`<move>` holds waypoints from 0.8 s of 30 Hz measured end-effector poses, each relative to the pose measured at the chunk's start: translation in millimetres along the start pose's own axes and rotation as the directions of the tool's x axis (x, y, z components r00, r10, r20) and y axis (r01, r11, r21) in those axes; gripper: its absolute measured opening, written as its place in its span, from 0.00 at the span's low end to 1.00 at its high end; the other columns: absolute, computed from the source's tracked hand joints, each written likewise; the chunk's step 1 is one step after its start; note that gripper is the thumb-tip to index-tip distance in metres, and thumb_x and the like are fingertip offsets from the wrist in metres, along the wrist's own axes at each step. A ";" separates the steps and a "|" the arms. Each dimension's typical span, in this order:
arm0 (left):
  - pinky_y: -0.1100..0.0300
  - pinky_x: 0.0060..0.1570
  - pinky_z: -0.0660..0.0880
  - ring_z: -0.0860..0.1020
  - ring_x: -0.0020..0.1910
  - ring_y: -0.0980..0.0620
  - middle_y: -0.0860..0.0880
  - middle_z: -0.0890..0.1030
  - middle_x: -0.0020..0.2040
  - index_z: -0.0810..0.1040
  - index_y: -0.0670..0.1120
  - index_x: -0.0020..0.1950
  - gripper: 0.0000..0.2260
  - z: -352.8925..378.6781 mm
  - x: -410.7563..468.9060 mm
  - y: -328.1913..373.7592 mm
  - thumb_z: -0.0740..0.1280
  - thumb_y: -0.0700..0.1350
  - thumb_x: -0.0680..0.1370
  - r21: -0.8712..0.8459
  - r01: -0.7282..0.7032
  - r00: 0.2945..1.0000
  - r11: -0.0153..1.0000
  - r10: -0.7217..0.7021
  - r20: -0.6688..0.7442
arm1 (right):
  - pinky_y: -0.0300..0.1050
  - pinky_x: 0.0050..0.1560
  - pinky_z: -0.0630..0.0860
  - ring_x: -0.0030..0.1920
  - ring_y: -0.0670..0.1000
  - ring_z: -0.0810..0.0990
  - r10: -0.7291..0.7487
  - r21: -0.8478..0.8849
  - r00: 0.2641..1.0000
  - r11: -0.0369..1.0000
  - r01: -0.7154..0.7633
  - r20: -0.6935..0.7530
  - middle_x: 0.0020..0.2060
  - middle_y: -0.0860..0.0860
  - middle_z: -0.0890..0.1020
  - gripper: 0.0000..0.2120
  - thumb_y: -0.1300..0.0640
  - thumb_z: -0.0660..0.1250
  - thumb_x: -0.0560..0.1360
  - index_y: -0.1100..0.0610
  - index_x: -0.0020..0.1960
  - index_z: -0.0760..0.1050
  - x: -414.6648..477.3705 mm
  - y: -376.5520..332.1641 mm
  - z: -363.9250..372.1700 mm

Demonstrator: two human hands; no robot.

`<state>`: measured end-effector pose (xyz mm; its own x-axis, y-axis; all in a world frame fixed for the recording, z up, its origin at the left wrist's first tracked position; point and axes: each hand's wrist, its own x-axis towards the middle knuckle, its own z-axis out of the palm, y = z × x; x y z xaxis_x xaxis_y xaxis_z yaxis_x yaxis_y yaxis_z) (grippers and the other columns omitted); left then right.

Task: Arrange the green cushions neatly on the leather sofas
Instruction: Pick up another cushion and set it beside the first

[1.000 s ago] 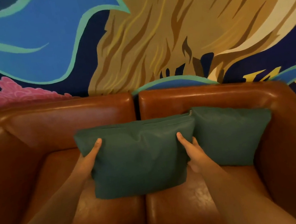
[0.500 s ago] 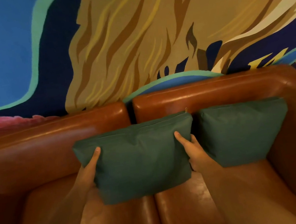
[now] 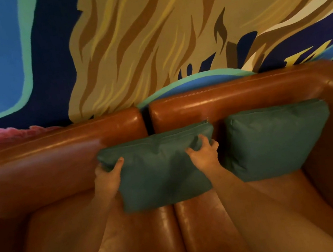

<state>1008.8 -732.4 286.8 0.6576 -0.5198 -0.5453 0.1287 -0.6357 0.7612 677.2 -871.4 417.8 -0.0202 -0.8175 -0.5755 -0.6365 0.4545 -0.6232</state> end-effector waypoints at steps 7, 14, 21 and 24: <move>0.46 0.75 0.68 0.71 0.73 0.36 0.37 0.74 0.72 0.68 0.47 0.79 0.43 6.4 -158.2 82.6 0.75 0.68 0.72 0.254 -0.038 0.998 0.967 0.051 -0.045 | 0.59 0.72 0.73 0.75 0.65 0.67 -0.123 -0.111 0.989 0.985 0.131 0.079 0.81 0.58 0.52 0.37 0.47 0.71 0.80 0.47 0.83 0.59 -34.1 5.0 -25.4; 0.51 0.75 0.62 0.64 0.76 0.38 0.35 0.68 0.75 0.64 0.45 0.81 0.36 21.7 -269.2 93.1 0.75 0.53 0.78 0.261 -0.046 0.987 0.964 0.084 -0.135 | 0.58 0.69 0.76 0.70 0.64 0.73 -0.307 -0.128 0.930 0.933 0.336 0.203 0.76 0.58 0.59 0.34 0.46 0.73 0.77 0.47 0.80 0.65 -78.2 7.8 -61.2; 0.53 0.73 0.63 0.66 0.76 0.38 0.35 0.64 0.76 0.62 0.47 0.83 0.38 21.5 -376.2 77.7 0.76 0.53 0.78 0.241 -0.065 0.974 0.968 0.115 -0.198 | 0.57 0.70 0.75 0.68 0.63 0.75 -0.429 -0.128 0.851 0.867 0.482 0.302 0.72 0.57 0.64 0.32 0.46 0.73 0.76 0.47 0.78 0.68 -142.6 14.5 -84.2; 0.54 0.74 0.63 0.66 0.76 0.39 0.36 0.63 0.77 0.62 0.49 0.83 0.38 7.9 -417.0 61.8 0.75 0.54 0.78 0.223 -0.072 0.963 0.972 0.126 -0.238 | 0.57 0.73 0.72 0.70 0.63 0.74 -0.457 -0.131 0.816 0.840 0.527 0.354 0.74 0.57 0.63 0.31 0.47 0.74 0.77 0.48 0.77 0.69 -177.1 25.1 -84.5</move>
<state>736.6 -559.4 558.5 0.8262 -0.4451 -0.3454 -0.0880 -0.7075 0.7012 599.7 -745.1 548.8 0.5474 -0.7494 -0.3725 -0.6459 -0.0953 -0.7574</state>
